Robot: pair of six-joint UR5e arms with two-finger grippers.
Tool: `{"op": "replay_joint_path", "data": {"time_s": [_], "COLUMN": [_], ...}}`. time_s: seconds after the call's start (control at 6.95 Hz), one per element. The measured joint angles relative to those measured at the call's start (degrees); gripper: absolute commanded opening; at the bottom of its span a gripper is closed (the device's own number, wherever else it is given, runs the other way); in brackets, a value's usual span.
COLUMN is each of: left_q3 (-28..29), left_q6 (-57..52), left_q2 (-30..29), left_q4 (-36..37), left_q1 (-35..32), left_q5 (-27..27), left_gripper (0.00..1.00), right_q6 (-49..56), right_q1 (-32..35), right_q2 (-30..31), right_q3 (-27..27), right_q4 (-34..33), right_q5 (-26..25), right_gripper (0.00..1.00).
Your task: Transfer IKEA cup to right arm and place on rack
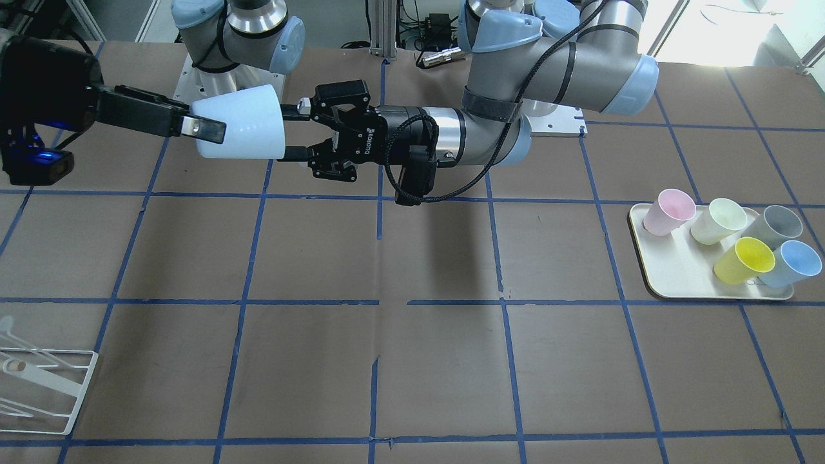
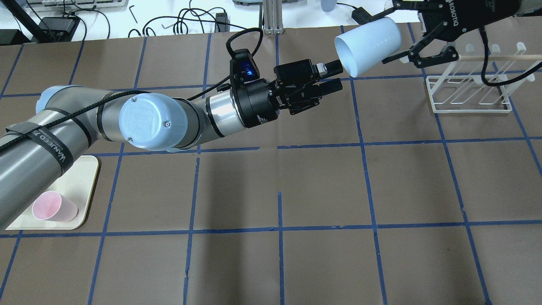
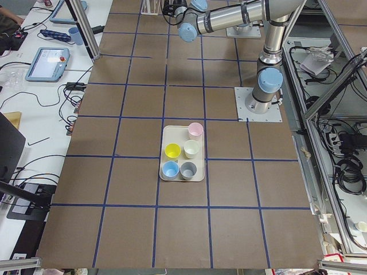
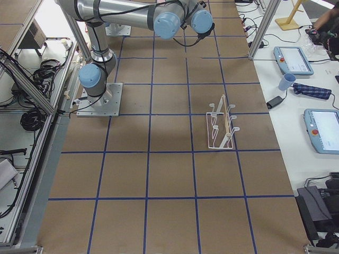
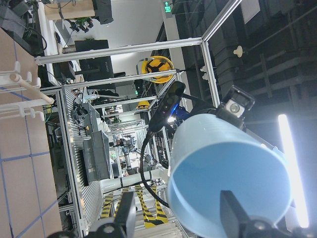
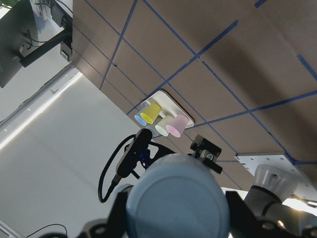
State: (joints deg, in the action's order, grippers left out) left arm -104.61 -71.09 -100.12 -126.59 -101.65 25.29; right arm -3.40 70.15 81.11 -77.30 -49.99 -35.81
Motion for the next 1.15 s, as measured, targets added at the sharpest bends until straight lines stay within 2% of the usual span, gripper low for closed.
{"op": "replay_joint_path", "data": {"time_s": [0.14,0.29,0.58,0.86,1.15], "left_q3": [-0.06,-0.19,-0.23,0.03,1.42], "left_q6": [1.06,1.56,2.03,3.31,8.2], "left_q2": [0.62,1.09,1.41,1.5,1.88], "left_q4": [0.0,-0.04,-0.37,-0.37,0.36], "left_q1": [0.18,0.43,3.07,9.7,20.27], "left_q5": [0.02,0.0,-2.54,-13.61,-28.63], "left_gripper": [0.69,0.71,0.73,0.75,0.76], "right_q6": [-0.05,-0.11,0.12,2.71,5.84], "right_q1": [-0.75,-0.98,-0.91,-0.64,-0.5], "right_q2": [-1.6,-2.58,-3.4,-3.73,-3.81], "right_q3": [2.9,5.13,6.7,6.61,6.27], "right_q4": [-0.74,-2.65,-9.58,-14.45,-19.38], "right_q5": [-4.4,-10.9,-26.24,-37.61,-45.83], "right_gripper": [0.0,0.0,0.0,0.0,0.0]}}
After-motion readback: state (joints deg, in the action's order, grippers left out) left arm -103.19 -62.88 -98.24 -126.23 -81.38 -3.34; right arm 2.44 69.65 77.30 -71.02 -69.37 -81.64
